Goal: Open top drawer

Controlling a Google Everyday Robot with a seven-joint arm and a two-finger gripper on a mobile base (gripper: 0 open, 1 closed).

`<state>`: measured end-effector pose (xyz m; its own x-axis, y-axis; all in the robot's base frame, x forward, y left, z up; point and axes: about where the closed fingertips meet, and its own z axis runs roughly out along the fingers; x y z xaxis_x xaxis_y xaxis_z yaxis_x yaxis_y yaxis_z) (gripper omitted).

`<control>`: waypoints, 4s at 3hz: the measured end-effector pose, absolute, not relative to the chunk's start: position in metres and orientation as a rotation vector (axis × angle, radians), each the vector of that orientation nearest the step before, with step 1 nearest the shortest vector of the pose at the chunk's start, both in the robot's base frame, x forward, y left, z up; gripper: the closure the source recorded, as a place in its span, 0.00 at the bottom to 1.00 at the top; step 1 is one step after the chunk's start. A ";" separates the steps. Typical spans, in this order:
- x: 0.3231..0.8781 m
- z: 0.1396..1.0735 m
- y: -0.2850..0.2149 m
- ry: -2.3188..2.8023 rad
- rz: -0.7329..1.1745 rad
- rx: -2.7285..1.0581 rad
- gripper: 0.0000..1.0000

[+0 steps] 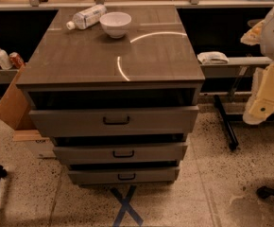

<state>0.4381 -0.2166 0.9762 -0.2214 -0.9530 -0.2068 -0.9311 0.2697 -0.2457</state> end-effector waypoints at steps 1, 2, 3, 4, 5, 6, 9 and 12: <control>0.438 0.976 -0.217 2.232 -0.099 -1.725 0.00; 0.438 0.962 -0.212 2.186 -0.080 -1.757 0.00; 0.434 0.924 -0.212 2.130 0.015 -1.786 0.00; 0.426 0.871 -0.212 2.067 0.134 -1.815 0.00; 0.427 0.866 -0.209 2.054 0.144 -1.821 0.00; 0.434 0.834 -0.198 2.032 0.161 -1.850 0.00; 0.467 0.736 -0.157 1.986 0.097 -1.894 0.00; 0.487 0.713 -0.144 1.931 0.127 -1.926 0.00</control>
Offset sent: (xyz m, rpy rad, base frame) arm -0.0011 0.0100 -0.0428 0.0391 -0.0031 0.1091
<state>0.4871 -0.1435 0.7125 0.0370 -0.9376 -0.3457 -0.9747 0.0425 -0.2194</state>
